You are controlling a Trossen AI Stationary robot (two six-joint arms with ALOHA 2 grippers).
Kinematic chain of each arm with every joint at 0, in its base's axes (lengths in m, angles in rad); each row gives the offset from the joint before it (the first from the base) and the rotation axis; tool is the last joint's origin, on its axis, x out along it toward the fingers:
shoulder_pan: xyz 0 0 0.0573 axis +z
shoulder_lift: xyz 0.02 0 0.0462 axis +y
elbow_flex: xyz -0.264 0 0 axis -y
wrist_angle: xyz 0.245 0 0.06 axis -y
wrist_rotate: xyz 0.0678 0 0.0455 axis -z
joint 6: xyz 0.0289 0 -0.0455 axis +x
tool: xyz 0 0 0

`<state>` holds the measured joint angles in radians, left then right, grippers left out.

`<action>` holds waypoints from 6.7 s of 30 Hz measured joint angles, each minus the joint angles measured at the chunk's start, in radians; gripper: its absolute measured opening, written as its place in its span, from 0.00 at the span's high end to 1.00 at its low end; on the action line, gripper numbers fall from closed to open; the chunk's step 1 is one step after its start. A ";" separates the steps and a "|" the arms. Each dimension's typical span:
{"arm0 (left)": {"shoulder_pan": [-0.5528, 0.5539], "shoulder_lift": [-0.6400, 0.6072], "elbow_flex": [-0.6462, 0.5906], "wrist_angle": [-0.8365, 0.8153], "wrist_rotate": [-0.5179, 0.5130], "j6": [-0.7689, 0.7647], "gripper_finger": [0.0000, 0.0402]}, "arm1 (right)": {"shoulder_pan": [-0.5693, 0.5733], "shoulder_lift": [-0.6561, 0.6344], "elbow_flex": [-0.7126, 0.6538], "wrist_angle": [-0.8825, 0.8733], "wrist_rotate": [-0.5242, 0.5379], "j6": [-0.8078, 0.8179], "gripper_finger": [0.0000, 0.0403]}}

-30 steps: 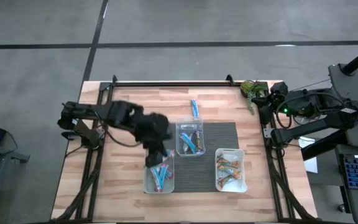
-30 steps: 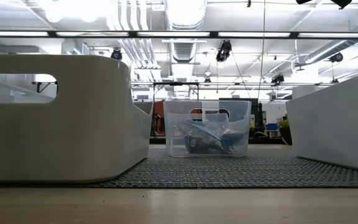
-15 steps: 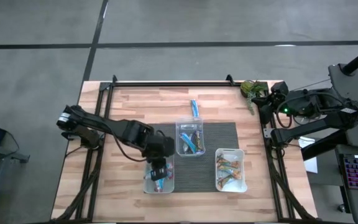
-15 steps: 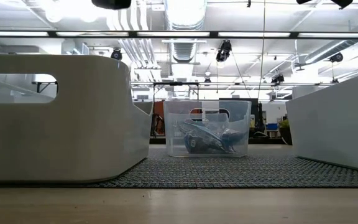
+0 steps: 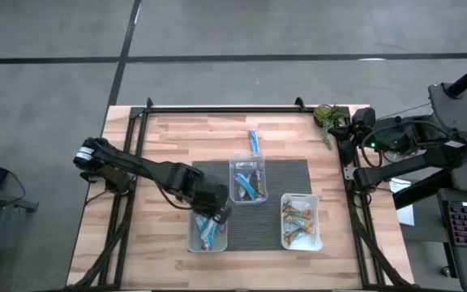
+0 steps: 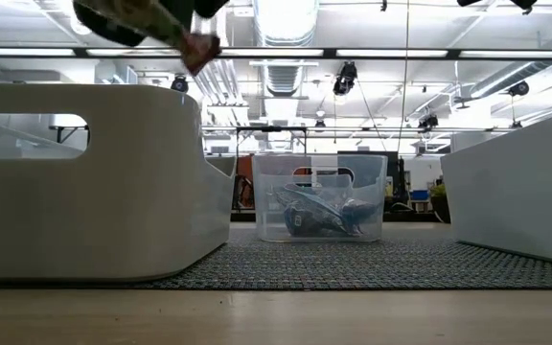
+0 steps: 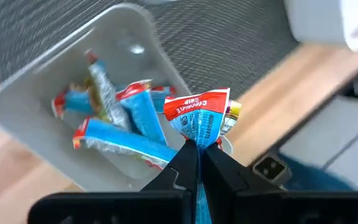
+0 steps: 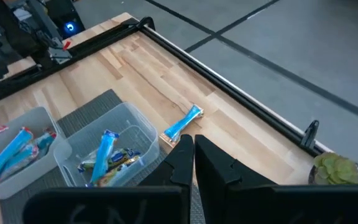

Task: Pick and place Granola Bars by type
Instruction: Put the red granola bar into the gray bin, then put the orange granola bar into the white bin

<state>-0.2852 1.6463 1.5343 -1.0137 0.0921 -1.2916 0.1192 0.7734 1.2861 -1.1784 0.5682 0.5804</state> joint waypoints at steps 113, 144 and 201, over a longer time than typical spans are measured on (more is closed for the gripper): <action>-0.002 -0.210 0.202 0.088 -0.125 0.252 1.00 | 0.000 0.039 0.000 0.006 0.009 0.003 0.98; 0.070 -0.318 0.376 -0.002 -0.398 1.105 1.00 | 0.000 0.039 0.000 0.008 0.008 0.056 0.98; 0.501 -0.692 0.001 0.045 -0.033 1.238 1.00 | -0.070 0.075 0.001 0.297 -0.012 0.069 0.98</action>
<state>0.2157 0.9546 1.5354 -0.9691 0.0589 -0.0536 0.0491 0.8486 1.2869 -0.8818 0.5564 0.6498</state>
